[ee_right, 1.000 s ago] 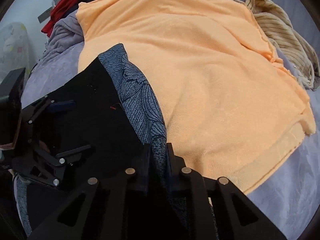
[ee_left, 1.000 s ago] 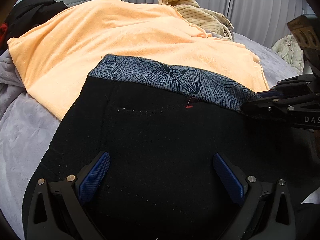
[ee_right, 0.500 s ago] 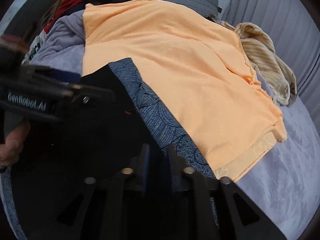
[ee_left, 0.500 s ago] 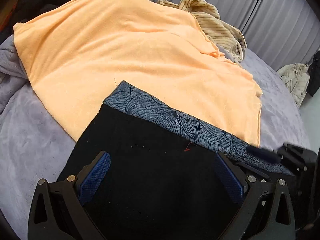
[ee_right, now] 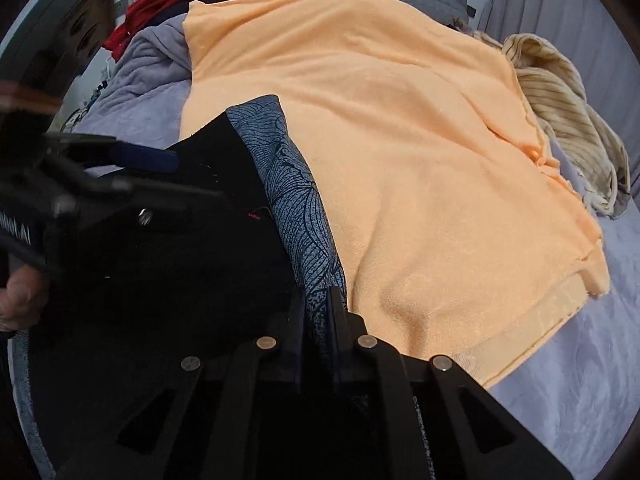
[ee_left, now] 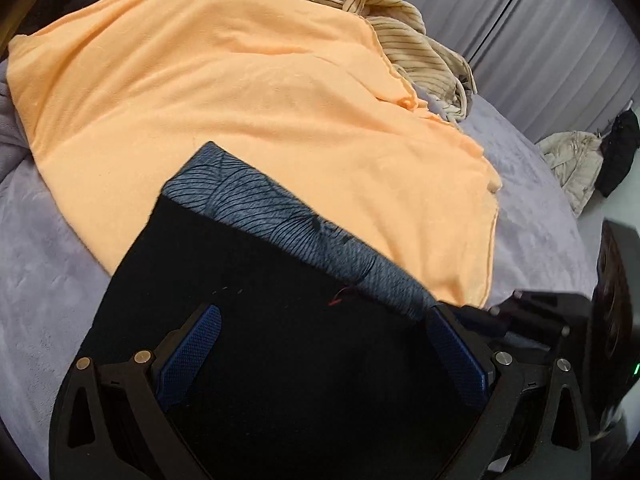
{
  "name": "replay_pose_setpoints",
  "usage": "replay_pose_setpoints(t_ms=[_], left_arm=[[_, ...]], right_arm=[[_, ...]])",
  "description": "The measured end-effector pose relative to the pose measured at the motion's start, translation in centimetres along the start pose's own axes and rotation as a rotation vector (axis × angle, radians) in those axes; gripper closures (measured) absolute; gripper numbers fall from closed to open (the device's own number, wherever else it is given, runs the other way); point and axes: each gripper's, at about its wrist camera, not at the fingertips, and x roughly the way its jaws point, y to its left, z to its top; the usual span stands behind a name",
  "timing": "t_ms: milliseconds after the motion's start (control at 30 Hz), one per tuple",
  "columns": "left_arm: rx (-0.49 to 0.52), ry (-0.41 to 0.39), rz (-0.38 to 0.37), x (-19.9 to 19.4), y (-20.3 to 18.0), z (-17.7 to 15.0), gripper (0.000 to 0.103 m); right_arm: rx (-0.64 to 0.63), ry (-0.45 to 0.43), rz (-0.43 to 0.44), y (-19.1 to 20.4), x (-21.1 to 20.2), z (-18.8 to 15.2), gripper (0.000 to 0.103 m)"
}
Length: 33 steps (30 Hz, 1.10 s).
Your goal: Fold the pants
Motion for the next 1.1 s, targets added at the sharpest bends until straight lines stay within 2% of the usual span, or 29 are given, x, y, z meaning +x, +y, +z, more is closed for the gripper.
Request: replay_pose_setpoints(t_ms=[133,233,267,300,333,367,400,467,500,533,567,600,667,700,767,867,900,933,967,1000,1100], left_arm=[[-0.063,0.057,0.110,2.2,-0.8,1.4,0.000],[-0.156,0.118,0.073,3.5,-0.7,1.2,0.000],[-0.159,0.127,0.095,3.8,-0.8,1.0,0.010],[-0.140,0.134,0.151,4.0,-1.1,0.6,0.040],[-0.107,0.152,0.179,4.2,-1.3,0.0,0.060],[-0.094,0.178,0.165,4.5,-1.3,-0.6,0.071],[-0.091,0.158,0.167,4.2,-1.2,-1.1,0.078],[-0.087,0.117,0.148,3.0,-1.0,-2.0,0.081],[-0.097,0.113,0.133,2.5,-0.9,-2.3,0.086],[-0.103,0.111,0.120,2.0,-0.8,-2.6,0.086],[-0.098,0.102,0.120,1.7,-0.9,-2.7,0.086],[-0.087,0.096,0.127,1.3,-1.0,-2.8,0.086],[-0.067,0.094,0.141,0.9,-1.3,-3.1,0.086],[-0.061,0.093,0.143,0.7,-1.3,-3.3,0.086],[-0.058,0.090,0.138,0.3,-1.4,-3.3,0.086],[-0.051,0.087,0.131,-0.4,-1.5,-3.8,0.086],[-0.050,0.087,0.127,-0.7,-1.5,-3.9,0.086],[-0.050,0.088,0.122,-0.9,-1.5,-4.0,0.086],[-0.048,0.091,0.111,-1.3,-1.4,-4.2,0.086],[-0.044,0.094,0.102,-1.8,-1.3,-4.5,0.086],[-0.005,0.062,0.061,-4.8,-1.0,-6.1,0.086]], right_arm=[[-0.015,-0.062,-0.085,1.7,-1.4,-0.2,0.093],[-0.065,-0.102,-0.153,4.3,-2.7,-1.3,0.093],[-0.073,-0.111,-0.169,4.9,-2.9,-1.8,0.093],[-0.076,-0.115,-0.181,5.5,-3.0,-2.1,0.094],[-0.076,-0.117,-0.192,6.0,-3.0,-2.4,0.097],[-0.071,-0.118,-0.197,6.3,-3.1,-2.7,0.097],[-0.066,-0.120,-0.197,6.5,-3.2,-2.9,0.097],[-0.065,-0.132,-0.230,6.9,-3.5,-3.3,0.097],[-0.067,-0.124,-0.230,7.0,-3.6,-3.5,0.097],[-0.066,-0.111,-0.222,7.0,-3.8,-3.6,0.095],[-0.062,-0.101,-0.234,6.8,-4.0,-3.8,0.083],[-0.057,-0.090,-0.249,6.3,-4.3,-4.2,0.051],[-0.038,-0.091,-0.267,4.7,-5.2,-4.9,0.014],[-0.020,-0.096,-0.263,3.7,-5.7,-5.4,0.014],[0.039,-0.041,-0.210,1.2,-5.7,-5.8,0.014],[0.099,0.049,-0.224,-2.4,-4.4,-6.9,0.014],[0.125,0.082,-0.223,-3.2,-3.8,-7.4,0.021],[0.153,0.092,-0.166,-3.8,-3.7,-8.0,0.038],[0.181,0.096,-0.115,-4.0,-3.9,-8.8,0.069],[0.199,0.097,-0.102,-3.7,-4.5,-9.2,0.074],[0.139,0.003,-0.172,0.2,-8.9,-9.6,0.081]])
